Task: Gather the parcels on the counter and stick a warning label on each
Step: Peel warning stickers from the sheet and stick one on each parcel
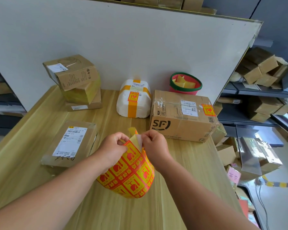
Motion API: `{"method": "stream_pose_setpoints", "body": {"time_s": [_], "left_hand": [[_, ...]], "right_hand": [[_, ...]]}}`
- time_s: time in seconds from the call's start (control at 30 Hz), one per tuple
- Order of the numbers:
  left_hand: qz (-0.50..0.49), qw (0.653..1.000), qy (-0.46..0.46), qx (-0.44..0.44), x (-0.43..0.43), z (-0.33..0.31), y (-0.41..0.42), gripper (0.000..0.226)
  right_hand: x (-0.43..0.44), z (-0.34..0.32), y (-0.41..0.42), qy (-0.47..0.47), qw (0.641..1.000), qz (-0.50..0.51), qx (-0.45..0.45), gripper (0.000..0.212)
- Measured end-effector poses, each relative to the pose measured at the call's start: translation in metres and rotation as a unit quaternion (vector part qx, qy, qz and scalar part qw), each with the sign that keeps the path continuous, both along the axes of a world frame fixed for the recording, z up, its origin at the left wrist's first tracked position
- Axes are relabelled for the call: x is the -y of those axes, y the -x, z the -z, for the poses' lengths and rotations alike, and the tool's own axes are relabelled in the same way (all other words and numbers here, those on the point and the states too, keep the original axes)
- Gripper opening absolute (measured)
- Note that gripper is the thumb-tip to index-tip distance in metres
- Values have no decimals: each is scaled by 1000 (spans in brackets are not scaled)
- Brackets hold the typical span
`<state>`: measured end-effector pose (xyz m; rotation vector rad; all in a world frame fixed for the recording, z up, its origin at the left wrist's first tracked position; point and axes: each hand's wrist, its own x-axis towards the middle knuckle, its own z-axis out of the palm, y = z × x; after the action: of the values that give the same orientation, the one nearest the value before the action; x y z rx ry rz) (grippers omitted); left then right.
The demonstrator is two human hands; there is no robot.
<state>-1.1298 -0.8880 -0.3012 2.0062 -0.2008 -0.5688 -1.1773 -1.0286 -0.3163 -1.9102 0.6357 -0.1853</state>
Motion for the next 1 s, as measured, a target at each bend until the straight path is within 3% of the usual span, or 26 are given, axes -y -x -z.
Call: {"method": "stream_pose_setpoints", "body": {"time_s": [0.2, 0.5, 0.63, 0.8, 1.0], "left_hand": [[-76, 995, -38, -42, -6, 20, -10, 19], [-132, 984, -114, -20, -15, 38, -22, 20], [-53, 985, -157, 51, -17, 28, -22, 51], [4, 973, -77, 219, -17, 8, -15, 17], [-5, 975, -25, 220, -44, 8, -23, 21]], "right_hand": [[11, 0, -2, -106, 991, 81, 4, 21], [15, -2, -6, -87, 982, 162, 39, 20], [2, -6, -12, -89, 984, 152, 25, 19], [-31, -9, -22, -111, 986, 123, 12, 18], [-75, -15, -37, -187, 979, 81, 6, 17]]}}
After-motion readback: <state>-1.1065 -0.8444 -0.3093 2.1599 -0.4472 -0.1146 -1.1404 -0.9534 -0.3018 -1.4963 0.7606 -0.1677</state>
